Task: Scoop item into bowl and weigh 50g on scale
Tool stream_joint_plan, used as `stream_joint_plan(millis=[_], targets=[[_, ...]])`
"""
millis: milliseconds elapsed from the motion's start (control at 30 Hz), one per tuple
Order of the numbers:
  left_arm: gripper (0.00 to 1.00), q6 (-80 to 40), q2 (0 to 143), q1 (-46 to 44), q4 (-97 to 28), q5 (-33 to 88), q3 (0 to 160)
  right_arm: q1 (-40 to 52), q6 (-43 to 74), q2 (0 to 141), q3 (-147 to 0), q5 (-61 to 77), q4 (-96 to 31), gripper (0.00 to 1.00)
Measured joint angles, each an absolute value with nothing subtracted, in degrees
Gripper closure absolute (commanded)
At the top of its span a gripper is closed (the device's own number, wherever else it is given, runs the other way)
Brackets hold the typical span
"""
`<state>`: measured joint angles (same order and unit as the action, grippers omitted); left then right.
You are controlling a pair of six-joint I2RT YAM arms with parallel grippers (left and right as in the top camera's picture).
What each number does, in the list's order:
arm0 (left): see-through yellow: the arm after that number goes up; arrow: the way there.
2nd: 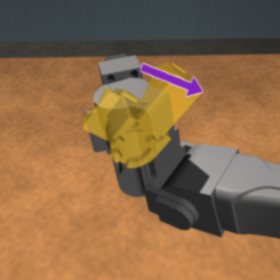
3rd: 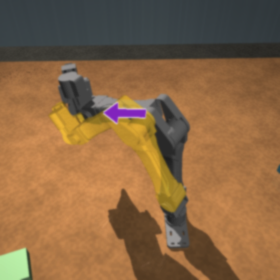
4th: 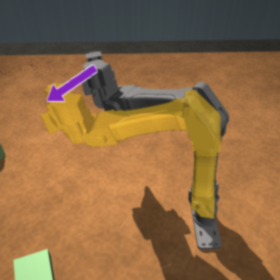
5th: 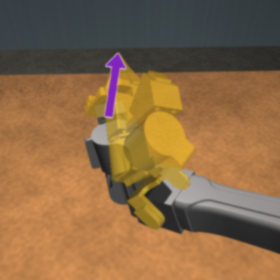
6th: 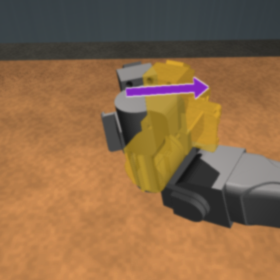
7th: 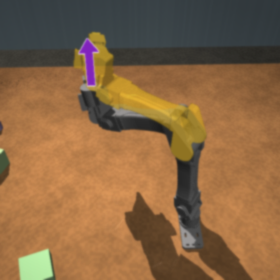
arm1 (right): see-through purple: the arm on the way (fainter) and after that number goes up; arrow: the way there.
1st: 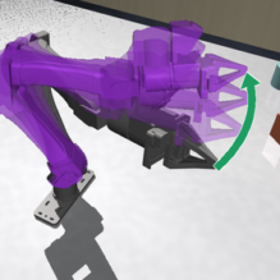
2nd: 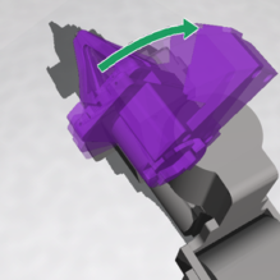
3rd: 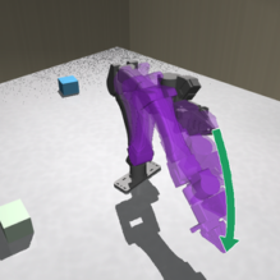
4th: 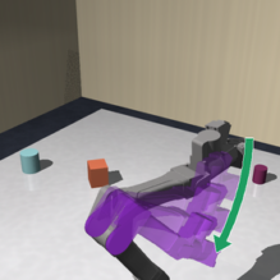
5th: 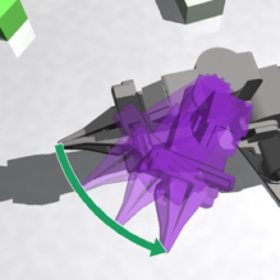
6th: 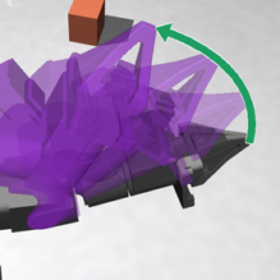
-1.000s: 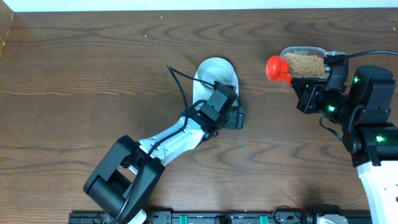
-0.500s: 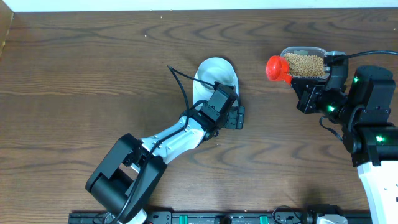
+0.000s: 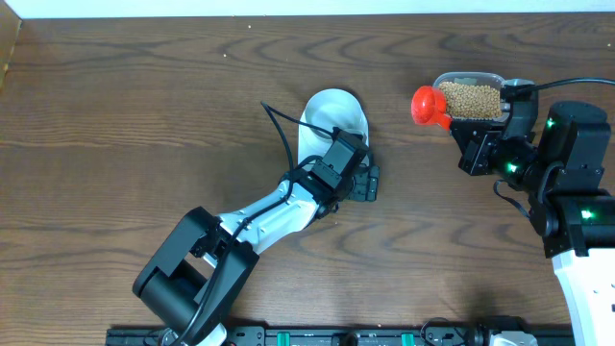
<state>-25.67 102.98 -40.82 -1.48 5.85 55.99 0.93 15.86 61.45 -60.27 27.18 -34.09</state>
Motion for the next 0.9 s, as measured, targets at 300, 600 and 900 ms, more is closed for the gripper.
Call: stream_joint_plan(millis=[300, 600, 900], targets=[[0.16, -25.67, 102.98, -40.93, -2.5, 5.85, 55.99, 0.93, 15.86, 61.45, -60.27, 27.18, -34.09, 0.99], [0.16, -25.67, 102.98, -40.93, -2.44, 5.85, 55.99, 0.93, 15.86, 61.45, -60.27, 27.18, -34.09, 0.99], [0.16, -25.65, 103.83, -40.93, -0.93, 5.61, 55.99, 0.93, 15.86, 61.45, -60.27, 27.18, -34.48, 0.99]])
